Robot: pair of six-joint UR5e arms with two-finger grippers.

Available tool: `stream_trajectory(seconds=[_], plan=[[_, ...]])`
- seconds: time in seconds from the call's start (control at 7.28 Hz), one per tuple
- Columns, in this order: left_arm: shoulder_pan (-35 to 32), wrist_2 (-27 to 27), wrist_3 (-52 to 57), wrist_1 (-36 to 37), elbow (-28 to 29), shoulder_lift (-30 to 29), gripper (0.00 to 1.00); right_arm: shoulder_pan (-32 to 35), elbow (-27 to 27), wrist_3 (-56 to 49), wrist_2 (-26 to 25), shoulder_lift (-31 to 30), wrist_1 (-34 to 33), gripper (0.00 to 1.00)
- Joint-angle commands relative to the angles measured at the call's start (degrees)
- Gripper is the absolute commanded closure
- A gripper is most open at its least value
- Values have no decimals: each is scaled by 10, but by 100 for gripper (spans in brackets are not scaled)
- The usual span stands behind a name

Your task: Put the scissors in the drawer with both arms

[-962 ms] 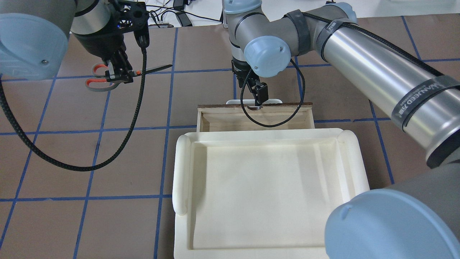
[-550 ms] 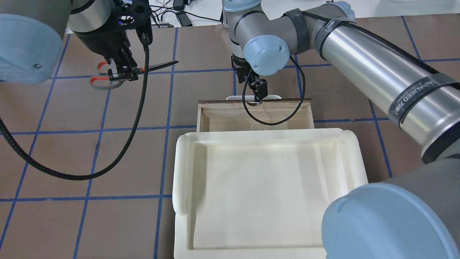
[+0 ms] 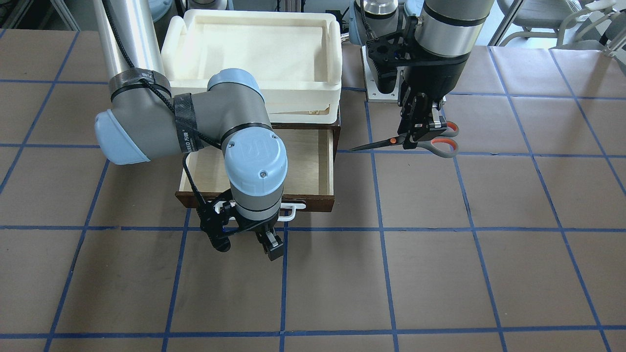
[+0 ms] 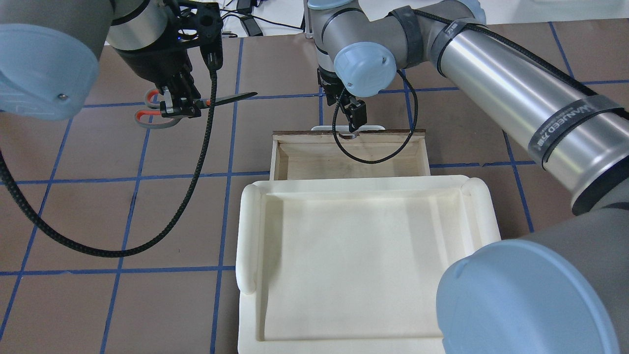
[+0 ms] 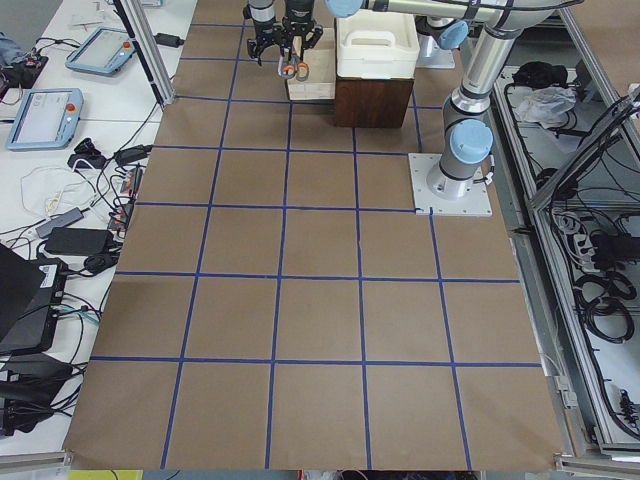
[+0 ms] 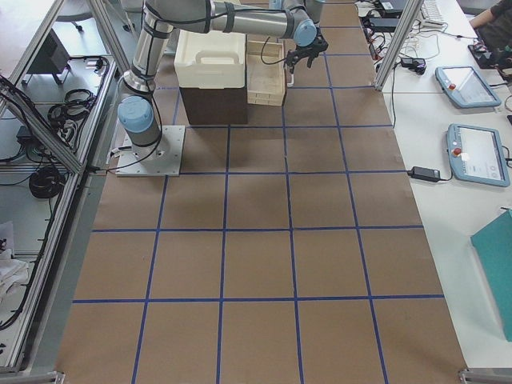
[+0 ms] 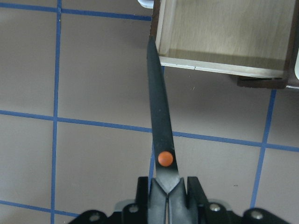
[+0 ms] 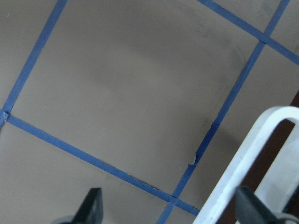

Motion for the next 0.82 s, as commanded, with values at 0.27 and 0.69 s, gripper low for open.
stream_trajectory(seconds=[0.27, 0.69], plan=[[-18, -80, 7, -3, -2, -34, 100, -2, -8, -12, -1, 10, -16, 0], [-48, -78, 2, -9, -2, -49, 100, -3, -12, -13, -4, 1, -5, 0]])
